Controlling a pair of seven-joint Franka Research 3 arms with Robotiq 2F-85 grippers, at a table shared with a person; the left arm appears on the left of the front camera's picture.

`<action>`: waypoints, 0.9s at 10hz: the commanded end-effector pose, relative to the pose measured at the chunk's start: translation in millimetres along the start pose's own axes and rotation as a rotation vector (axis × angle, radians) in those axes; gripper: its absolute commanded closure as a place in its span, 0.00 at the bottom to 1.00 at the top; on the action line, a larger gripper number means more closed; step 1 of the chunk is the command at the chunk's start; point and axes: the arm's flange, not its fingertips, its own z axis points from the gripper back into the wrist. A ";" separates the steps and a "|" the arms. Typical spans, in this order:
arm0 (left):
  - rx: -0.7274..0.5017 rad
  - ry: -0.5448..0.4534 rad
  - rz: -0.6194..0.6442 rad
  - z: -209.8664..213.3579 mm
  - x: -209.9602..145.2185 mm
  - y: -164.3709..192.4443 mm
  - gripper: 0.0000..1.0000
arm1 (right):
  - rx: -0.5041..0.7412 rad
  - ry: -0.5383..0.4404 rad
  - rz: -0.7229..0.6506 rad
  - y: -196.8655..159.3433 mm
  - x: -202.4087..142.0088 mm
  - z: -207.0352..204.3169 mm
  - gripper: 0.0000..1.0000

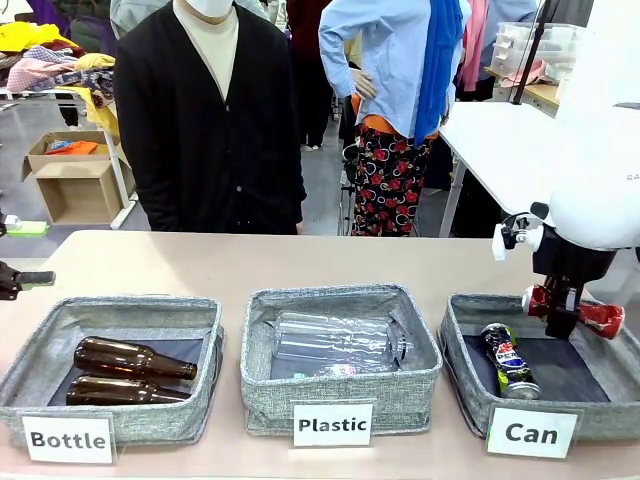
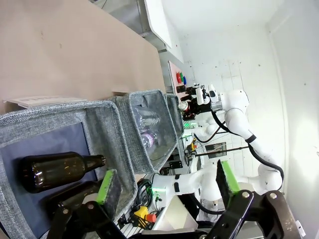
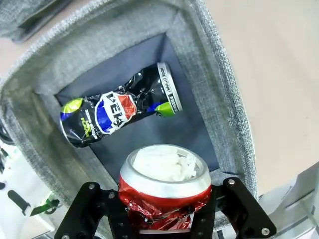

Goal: Sort the can waste into the basket.
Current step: Pick up the can waste from the table and place it in the right Fabric basket.

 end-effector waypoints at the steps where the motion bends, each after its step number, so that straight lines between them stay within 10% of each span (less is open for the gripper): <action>1: -0.008 -0.013 0.008 0.0 -1.1 -2.9 0.00 | 0.018 -0.036 0.021 -3.9 1.3 3.5 0.82; 2: -0.008 -0.013 0.008 0.0 -1.1 -2.9 0.00 | 0.014 -0.040 0.015 -4.6 1.3 3.6 0.42; 4: -0.008 -0.013 0.008 0.0 -1.1 -2.9 0.00 | 0.014 -0.037 0.012 -6.0 3.6 3.5 0.00; 9: -0.008 -0.013 0.008 0.0 -1.1 -2.9 0.00 | 0.012 -0.042 -0.002 -5.7 4.4 3.0 0.00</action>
